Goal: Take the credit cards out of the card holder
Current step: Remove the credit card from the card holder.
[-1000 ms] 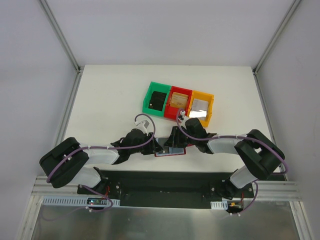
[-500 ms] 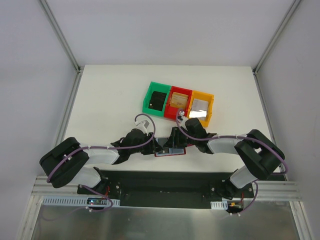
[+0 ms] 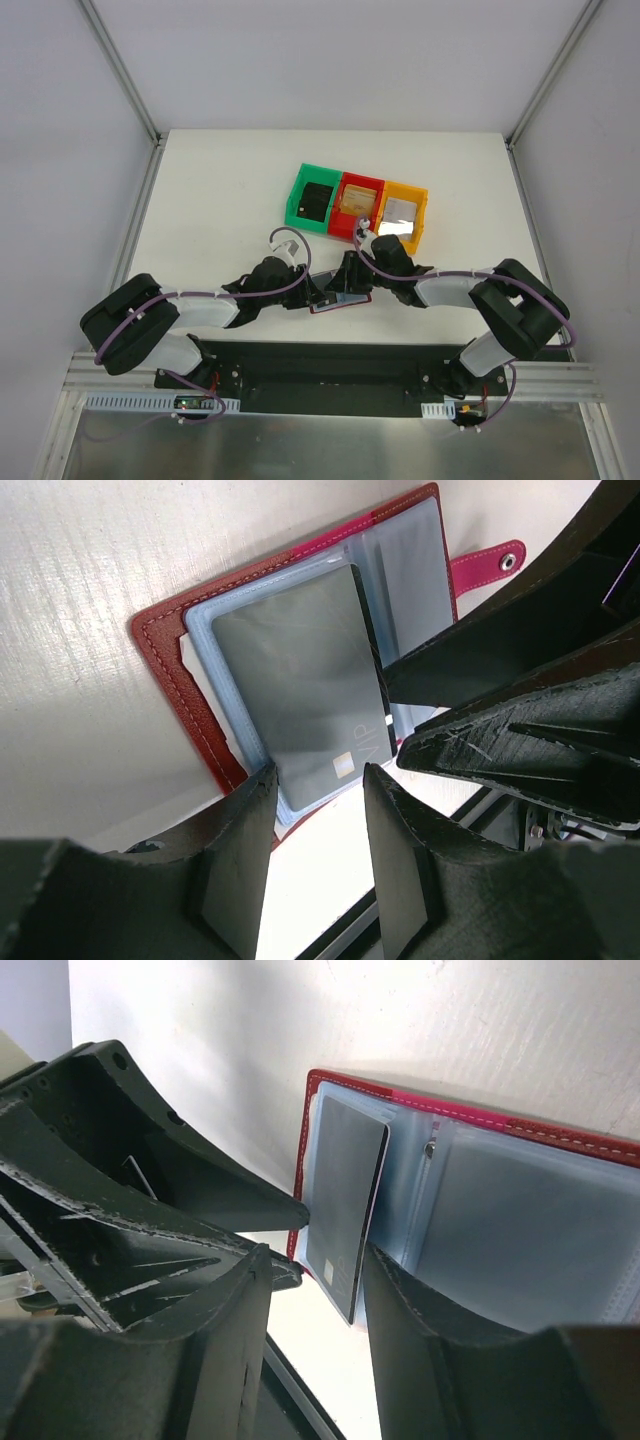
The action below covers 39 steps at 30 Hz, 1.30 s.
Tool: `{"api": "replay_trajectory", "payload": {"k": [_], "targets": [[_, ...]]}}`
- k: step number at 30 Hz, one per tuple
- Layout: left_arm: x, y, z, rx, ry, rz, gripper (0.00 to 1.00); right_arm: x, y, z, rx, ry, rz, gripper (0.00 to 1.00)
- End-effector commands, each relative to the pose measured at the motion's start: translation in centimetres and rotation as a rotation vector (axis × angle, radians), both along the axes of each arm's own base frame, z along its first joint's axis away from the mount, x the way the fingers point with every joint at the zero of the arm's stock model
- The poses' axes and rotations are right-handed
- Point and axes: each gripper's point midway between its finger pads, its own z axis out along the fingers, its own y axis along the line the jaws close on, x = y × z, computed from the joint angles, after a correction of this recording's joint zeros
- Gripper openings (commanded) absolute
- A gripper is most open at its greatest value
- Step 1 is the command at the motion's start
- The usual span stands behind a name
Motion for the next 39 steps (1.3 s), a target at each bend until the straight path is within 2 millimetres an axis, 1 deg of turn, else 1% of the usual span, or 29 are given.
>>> {"api": "replay_trajectory", "payload": {"k": [1, 6, 13, 17, 25, 27, 30, 33, 39], "targets": [[0.8, 0.6, -0.7, 0.048, -0.010, 0.024, 0.40, -0.1, 1.8, 2.5, 0.108, -0.023, 0.051, 0.43], [0.9, 1.0, 0.0, 0.048, -0.033, 0.032, 0.41, -0.1, 1.6, 1.9, 0.095, -0.013, 0.044, 0.43], [1.2, 1.2, 1.8, 0.034, -0.081, 0.036, 0.46, -0.4, 1.5, 0.9, 0.077, 0.004, 0.046, 0.43], [1.1, 1.4, 2.2, 0.036, -0.094, 0.036, 0.47, -0.3, 1.4, 0.8, 0.073, 0.006, 0.044, 0.43], [1.4, 2.0, 2.9, 0.035, -0.121, 0.066, 0.47, -0.3, 1.4, 0.6, 0.070, 0.010, 0.045, 0.43], [1.3, 2.2, 2.9, 0.036, -0.124, 0.068, 0.46, -0.2, 1.3, 0.6, 0.068, 0.010, 0.041, 0.43], [1.8, 2.8, 2.9, 0.057, -0.143, 0.103, 0.45, -0.3, 1.4, 0.3, 0.064, 0.016, 0.043, 0.44], [2.0, 3.0, 2.7, 0.072, -0.145, 0.110, 0.43, -0.2, 1.4, 0.1, 0.059, 0.020, 0.038, 0.45], [2.0, 3.2, 1.3, 0.106, -0.120, 0.113, 0.34, 0.1, 1.4, -0.3, 0.050, 0.031, 0.021, 0.47]]}}
